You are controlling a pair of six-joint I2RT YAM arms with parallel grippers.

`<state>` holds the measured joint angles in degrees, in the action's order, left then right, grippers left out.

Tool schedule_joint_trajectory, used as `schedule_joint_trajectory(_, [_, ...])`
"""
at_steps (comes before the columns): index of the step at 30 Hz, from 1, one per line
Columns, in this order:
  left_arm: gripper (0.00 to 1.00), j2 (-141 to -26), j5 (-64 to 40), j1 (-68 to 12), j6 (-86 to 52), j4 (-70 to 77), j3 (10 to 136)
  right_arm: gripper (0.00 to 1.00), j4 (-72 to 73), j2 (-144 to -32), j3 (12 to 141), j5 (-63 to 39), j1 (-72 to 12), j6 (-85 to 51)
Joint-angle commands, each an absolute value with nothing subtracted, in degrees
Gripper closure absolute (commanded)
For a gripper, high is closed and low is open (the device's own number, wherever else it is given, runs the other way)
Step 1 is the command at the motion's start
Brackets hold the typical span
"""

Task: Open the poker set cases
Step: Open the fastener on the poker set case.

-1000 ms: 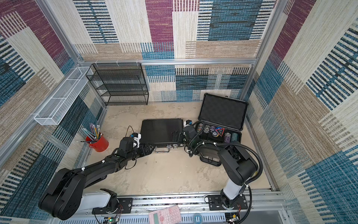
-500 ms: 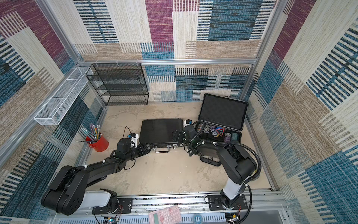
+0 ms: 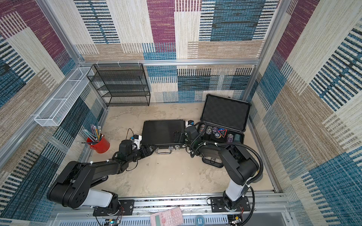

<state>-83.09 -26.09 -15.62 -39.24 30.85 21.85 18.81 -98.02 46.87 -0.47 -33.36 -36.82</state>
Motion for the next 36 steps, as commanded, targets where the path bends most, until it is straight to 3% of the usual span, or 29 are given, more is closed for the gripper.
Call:
schedule_joint_trajectory(1, [0.01,-83.74,-28.60,-15.51,-39.31,33.88,21.58,0.00,15.35,-98.81,46.93,-3.02,-33.41,-37.54])
schedule_joint_trajectory(18, [0.01,-86.00,-32.70,-14.67,-40.33,41.31,20.52,0.01,15.56,-99.55,47.18,-4.54,-33.41,-37.48])
schedule_joint_trajectory(36, [0.03,-95.37,-39.28,-13.36,-50.89,69.09,14.80,0.02,15.38,-99.88,46.76,-5.25,-33.41,-37.53])
